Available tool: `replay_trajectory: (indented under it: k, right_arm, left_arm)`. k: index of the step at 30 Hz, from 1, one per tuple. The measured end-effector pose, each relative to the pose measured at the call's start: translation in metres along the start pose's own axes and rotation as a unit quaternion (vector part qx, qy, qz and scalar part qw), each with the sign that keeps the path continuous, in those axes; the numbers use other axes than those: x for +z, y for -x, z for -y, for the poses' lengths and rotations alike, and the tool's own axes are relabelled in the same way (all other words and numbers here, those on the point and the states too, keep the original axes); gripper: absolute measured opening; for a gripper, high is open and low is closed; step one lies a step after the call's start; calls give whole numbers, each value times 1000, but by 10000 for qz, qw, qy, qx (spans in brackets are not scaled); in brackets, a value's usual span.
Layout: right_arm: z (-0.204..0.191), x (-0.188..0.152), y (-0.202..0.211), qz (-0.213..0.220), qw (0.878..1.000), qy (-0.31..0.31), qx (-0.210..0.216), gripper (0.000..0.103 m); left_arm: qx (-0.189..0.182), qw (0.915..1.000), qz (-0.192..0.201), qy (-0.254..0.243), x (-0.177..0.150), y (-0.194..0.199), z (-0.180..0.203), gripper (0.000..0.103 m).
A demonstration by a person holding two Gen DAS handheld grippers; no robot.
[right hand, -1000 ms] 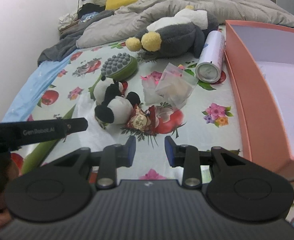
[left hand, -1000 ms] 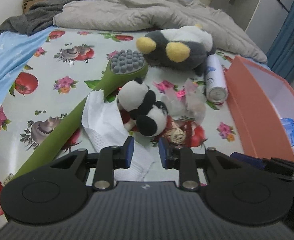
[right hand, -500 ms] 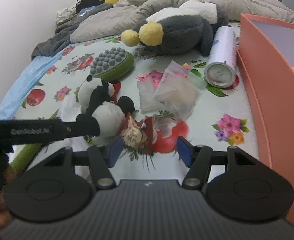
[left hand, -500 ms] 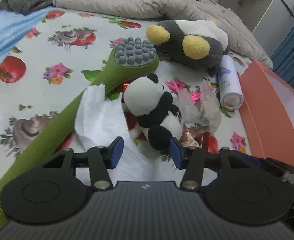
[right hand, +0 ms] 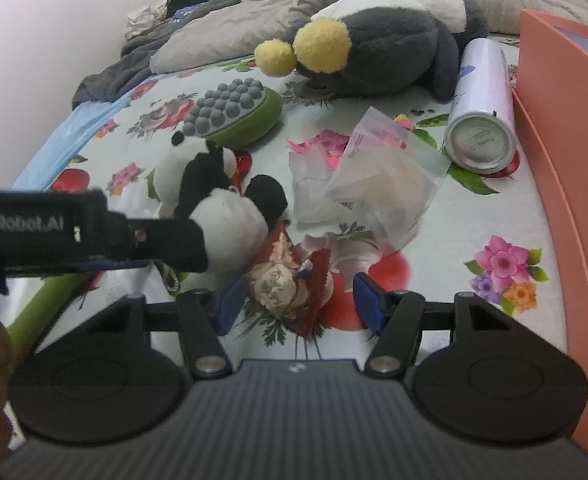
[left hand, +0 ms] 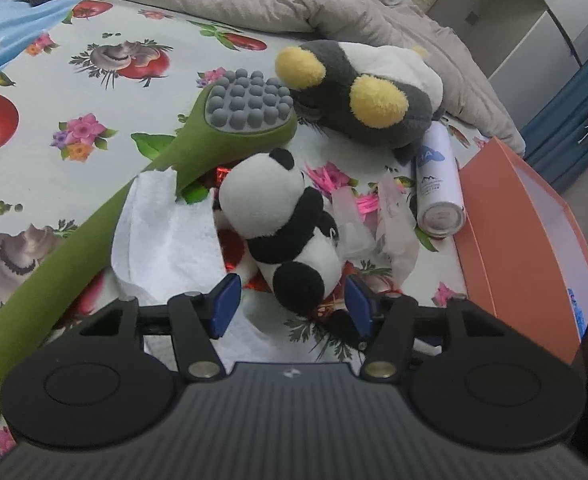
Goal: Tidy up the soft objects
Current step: 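Move the left tool to the panda plush while the right tool reaches the red snack packet, then close the left tool on the panda plush while the right tool grips the red packet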
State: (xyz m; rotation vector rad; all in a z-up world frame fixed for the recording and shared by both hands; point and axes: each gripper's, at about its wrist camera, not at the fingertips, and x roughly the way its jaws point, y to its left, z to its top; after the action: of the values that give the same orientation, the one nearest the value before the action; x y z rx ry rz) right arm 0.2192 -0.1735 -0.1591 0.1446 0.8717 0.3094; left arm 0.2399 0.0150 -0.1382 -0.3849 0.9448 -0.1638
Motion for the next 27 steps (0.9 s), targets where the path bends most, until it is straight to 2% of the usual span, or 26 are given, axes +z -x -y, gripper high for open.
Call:
replay_trajectory:
  k: [2,7,14,19,27]
  right_arm:
    - [0,-1,-4,-21,10000,2,32,57]
    - [3,1,-7,2,9999,-98,84,37]
    - [16,4,-8,-42,9989,-384,276,34]
    - [22,4,-4,-17,9990,-404,171,33]
    - [25,0,2,29,9993,-377,-31,33]
  left_arm:
    - [-39,10000,-6,65,1,-3,1,63]
    - [-62,9996,-39,273,2,-14,0,63]
    - [-68,9989,-93,450,3,-28,-1,62]
    - [23,9986,-61,524,5,-36,2,62]
    - [185,9984,49,538,5,-36,3,51]
